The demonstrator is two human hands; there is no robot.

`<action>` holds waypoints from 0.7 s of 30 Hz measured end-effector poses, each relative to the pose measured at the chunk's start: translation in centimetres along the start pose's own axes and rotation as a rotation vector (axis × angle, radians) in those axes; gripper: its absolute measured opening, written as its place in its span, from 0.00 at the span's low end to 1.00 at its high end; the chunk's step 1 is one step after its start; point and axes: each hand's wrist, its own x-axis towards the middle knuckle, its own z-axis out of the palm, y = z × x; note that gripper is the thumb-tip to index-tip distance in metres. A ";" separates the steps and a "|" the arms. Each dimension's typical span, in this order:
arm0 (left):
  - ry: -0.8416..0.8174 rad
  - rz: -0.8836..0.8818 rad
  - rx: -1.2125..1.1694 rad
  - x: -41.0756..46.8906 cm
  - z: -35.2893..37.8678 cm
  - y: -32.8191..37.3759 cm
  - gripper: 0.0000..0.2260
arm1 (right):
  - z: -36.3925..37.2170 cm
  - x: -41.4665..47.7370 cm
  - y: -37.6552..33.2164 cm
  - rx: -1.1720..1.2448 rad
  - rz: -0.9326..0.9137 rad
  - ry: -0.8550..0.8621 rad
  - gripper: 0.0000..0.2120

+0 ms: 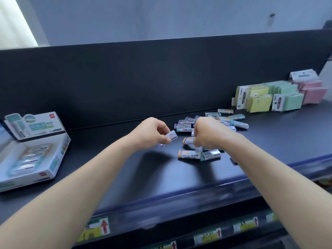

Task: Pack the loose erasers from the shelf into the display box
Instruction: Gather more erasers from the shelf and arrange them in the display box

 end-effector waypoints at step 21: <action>0.426 -0.153 -0.309 -15.2 -14.6 -13.3 0.04 | 3.0 -0.3 -22.4 0.264 -0.323 0.214 0.05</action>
